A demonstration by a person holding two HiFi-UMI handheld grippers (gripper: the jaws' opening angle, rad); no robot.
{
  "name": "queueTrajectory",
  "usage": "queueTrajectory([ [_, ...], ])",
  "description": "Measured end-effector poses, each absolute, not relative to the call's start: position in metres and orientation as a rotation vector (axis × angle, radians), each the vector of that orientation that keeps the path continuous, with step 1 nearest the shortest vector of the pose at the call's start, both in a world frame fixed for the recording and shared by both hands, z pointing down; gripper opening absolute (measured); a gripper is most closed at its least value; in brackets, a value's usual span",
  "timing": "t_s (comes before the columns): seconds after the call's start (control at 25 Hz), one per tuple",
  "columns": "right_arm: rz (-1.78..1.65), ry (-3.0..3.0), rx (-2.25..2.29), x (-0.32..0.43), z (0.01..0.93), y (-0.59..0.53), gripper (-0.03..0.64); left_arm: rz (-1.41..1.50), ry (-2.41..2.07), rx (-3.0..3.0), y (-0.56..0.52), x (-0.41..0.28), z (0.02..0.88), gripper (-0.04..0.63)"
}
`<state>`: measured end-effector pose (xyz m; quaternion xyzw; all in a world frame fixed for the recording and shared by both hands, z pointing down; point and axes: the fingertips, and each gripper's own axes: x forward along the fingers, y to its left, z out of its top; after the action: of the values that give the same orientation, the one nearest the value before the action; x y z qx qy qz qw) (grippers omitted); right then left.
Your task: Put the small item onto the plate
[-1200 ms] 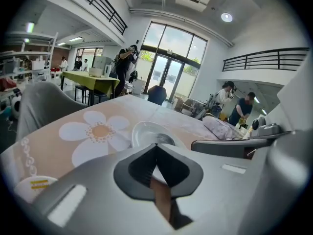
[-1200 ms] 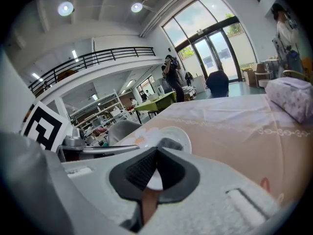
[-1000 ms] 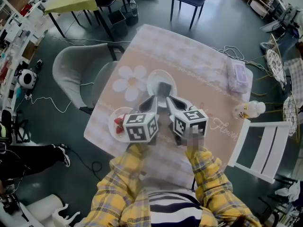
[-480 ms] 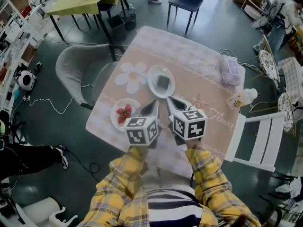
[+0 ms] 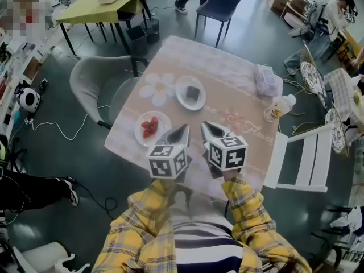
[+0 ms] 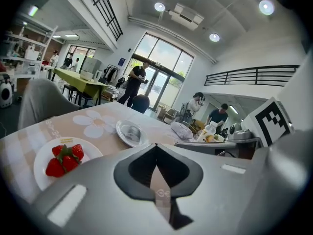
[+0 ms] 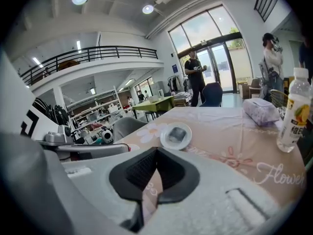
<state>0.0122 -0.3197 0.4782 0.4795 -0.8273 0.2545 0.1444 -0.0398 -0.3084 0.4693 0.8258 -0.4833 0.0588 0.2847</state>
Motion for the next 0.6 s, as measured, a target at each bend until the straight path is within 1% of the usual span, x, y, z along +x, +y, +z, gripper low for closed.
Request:
queueTrajectory([
  [0.32,0.738,-2.367,1.409,0.017,0.475,-0.279,-0.003,0.109,-1.243,2.239,-0.271,-0.045,0.459,0.002],
  [0.6,0.732,-2.363,1.428,0.020,0.476,-0.246,-0.003,0.128,-1.190,2.270,-0.234,-0.050,0.461,0.002],
])
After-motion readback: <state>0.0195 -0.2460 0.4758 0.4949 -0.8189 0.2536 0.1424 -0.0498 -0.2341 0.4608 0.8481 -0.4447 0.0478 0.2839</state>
